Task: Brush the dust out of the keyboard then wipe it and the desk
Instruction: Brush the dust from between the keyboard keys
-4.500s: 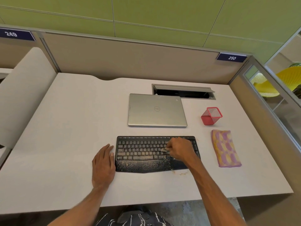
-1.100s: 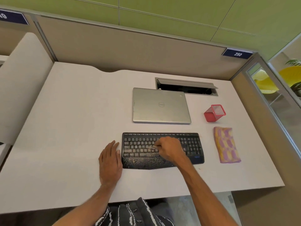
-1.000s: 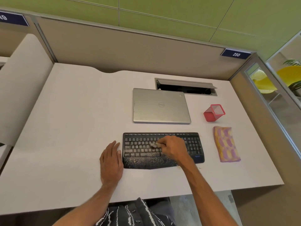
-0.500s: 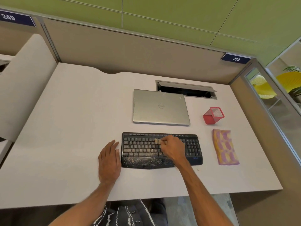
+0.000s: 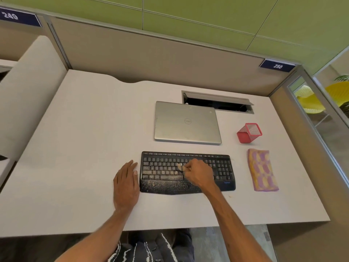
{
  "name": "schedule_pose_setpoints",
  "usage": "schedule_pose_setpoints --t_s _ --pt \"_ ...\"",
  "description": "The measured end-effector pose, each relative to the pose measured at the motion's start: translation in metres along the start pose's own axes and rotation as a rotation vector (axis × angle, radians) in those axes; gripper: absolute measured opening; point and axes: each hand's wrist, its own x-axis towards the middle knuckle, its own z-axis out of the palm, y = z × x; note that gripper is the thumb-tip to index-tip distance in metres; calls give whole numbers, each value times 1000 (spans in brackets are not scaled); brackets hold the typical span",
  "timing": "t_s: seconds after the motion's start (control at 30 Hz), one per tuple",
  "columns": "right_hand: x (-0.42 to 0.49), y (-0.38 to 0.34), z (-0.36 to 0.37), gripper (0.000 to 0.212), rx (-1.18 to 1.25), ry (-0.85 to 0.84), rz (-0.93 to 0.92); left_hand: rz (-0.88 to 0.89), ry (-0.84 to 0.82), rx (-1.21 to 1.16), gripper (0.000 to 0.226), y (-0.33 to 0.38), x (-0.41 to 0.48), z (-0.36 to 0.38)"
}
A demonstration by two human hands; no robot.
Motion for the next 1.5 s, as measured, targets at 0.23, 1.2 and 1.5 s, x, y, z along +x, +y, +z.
schedule_pose_setpoints --t_s 0.23,1.2,1.5 --pt "4 11 -9 19 -228 4 -59 2 -11 17 48 0 0 0" --pt "6 0 -3 22 97 86 -12 9 -24 21 45 2 -2 -4" --pt "2 -11 10 20 34 -5 21 14 -9 8 45 1 -1 -4"
